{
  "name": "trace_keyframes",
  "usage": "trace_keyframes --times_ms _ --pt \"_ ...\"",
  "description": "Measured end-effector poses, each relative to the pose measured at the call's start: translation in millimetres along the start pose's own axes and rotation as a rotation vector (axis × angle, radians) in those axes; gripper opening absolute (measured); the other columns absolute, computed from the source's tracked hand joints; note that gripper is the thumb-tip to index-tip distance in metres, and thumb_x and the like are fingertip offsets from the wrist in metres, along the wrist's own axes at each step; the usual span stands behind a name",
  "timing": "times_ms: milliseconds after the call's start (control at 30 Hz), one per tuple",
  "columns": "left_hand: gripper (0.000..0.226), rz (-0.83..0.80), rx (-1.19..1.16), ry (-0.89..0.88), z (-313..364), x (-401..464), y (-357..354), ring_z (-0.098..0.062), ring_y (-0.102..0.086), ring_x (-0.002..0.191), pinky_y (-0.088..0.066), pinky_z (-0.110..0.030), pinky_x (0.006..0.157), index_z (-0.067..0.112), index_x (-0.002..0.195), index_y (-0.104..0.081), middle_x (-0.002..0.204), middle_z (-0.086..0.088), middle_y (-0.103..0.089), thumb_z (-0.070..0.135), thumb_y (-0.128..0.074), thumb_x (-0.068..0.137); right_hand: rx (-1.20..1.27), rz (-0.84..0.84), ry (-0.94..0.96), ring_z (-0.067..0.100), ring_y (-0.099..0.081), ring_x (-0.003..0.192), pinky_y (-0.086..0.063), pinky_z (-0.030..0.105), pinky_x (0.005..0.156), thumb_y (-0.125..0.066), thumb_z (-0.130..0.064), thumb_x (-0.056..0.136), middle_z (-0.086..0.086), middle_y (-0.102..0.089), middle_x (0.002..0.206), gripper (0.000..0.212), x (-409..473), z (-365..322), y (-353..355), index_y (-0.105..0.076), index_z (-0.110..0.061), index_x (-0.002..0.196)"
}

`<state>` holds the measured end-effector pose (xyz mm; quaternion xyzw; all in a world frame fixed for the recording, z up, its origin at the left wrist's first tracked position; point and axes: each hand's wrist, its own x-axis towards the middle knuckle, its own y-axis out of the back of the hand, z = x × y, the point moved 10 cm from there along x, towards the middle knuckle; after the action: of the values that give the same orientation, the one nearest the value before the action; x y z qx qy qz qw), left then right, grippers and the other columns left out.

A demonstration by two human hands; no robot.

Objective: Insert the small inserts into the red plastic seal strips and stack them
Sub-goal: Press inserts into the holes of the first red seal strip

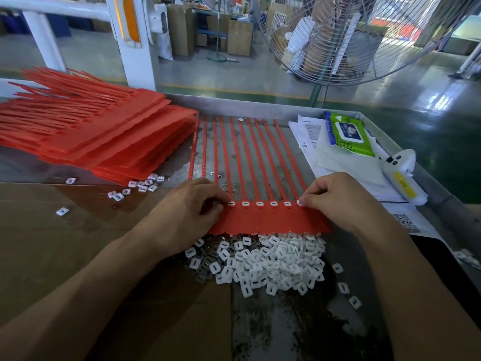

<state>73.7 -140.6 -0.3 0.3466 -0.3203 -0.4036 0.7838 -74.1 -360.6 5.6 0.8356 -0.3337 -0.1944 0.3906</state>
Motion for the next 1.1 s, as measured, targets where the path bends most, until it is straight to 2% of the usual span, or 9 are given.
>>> trace_keyframes --times_ms 200,367,433,500,600,733,833,967,1100 --pt "0.022 -0.010 0.013 0.004 -0.3 -1.0 -0.1 0.005 -0.052 0.109 -0.042 -0.015 0.093 0.037 0.117 -0.068 0.114 0.023 -0.057 0.030 -0.058 0.099 0.013 0.040 -0.013 0.015 -0.069 0.080 -0.051 0.031 0.070 -0.085 -0.024 0.083 -0.004 -0.074 0.078 0.012 1.9 1.4 -0.3 -0.077 -0.023 0.075" --pt "0.021 -0.003 0.007 0.011 0.0 -0.7 0.9 0.007 -0.052 0.109 -0.038 -0.006 0.087 0.035 0.116 -0.069 0.114 0.023 -0.058 0.029 -0.059 0.099 -0.029 0.008 0.069 0.012 -0.069 0.079 -0.049 0.029 0.068 -0.082 -0.018 0.086 -0.007 -0.074 0.078 0.013 0.4 -7.4 -1.6 -0.078 -0.027 0.076" --pt "0.020 -0.009 0.009 0.018 0.0 -0.4 0.8 0.005 -0.052 0.109 -0.039 -0.008 0.090 0.035 0.116 -0.069 0.114 0.023 -0.057 0.031 -0.060 0.098 -0.080 -0.025 0.093 0.008 -0.069 0.079 -0.052 0.029 0.070 -0.080 -0.019 0.087 -0.011 -0.075 0.079 0.013 -1.1 -9.9 -1.4 -0.080 -0.029 0.079" --pt "0.024 -0.037 0.027 0.031 -1.2 -0.5 -0.7 0.005 -0.052 0.110 -0.042 -0.013 0.094 0.038 0.117 -0.067 0.115 0.024 -0.056 0.043 -0.063 0.094 -0.130 -0.055 0.107 0.005 -0.069 0.080 -0.054 0.029 0.073 -0.078 -0.019 0.088 -0.015 -0.075 0.081 0.015 -2.5 -12.2 -2.1 -0.081 -0.032 0.082" --pt "0.052 -0.122 0.043 0.067 -4.2 -1.0 -6.8 0.007 -0.050 0.110 -0.041 -0.015 0.090 0.042 0.120 -0.061 0.118 0.027 -0.051 0.072 -0.062 0.077 -0.206 -0.093 0.092 0.004 -0.067 0.086 -0.055 0.031 0.083 -0.077 -0.017 0.088 -0.019 -0.075 0.090 0.020 -3.3 -12.8 -2.8 -0.081 -0.036 0.088" --pt "0.071 -0.181 0.044 0.098 -5.7 -1.9 -9.4 0.004 -0.048 0.113 -0.042 -0.023 0.094 0.046 0.122 -0.057 0.123 0.030 -0.048 0.084 -0.060 0.062 -0.346 -0.173 0.121 0.007 -0.067 0.098 -0.055 0.036 0.096 -0.070 -0.013 0.090 -0.020 -0.075 0.106 0.029 -8.2 -18.5 -9.3 -0.081 -0.036 0.105" --pt "0.073 -0.183 0.035 0.107 -4.8 -2.4 -8.6 0.003 -0.048 0.115 -0.044 -0.028 0.099 0.046 0.122 -0.058 0.124 0.028 -0.049 0.085 -0.061 0.061 -0.406 -0.189 0.141 0.010 -0.067 0.102 -0.055 0.038 0.096 -0.063 -0.012 0.092 -0.016 -0.077 0.110 0.033 -10.8 -21.4 -12.2 -0.080 -0.035 0.108" --pt "0.076 -0.165 0.035 0.103 -3.3 -4.3 -8.2 0.002 -0.048 0.116 -0.044 -0.027 0.098 0.045 0.126 -0.058 0.125 0.028 -0.049 0.086 -0.062 0.062 -0.384 -0.135 0.174 0.012 -0.068 0.101 -0.056 0.037 0.094 -0.061 -0.019 0.093 -0.013 -0.078 0.109 0.028 -10.0 -26.1 -12.0 -0.081 -0.034 0.107" --pt "0.079 -0.158 0.043 0.095 -2.3 -5.8 -9.2 0.001 -0.045 0.118 -0.043 -0.027 0.098 0.046 0.127 -0.056 0.126 0.028 -0.048 0.088 -0.063 0.060 -0.288 -0.026 0.232 0.002 -0.067 0.086 -0.053 0.028 0.081 -0.065 -0.022 0.094 -0.017 -0.077 0.099 0.021 -6.5 -30.6 -3.3 -0.083 -0.030 0.102"
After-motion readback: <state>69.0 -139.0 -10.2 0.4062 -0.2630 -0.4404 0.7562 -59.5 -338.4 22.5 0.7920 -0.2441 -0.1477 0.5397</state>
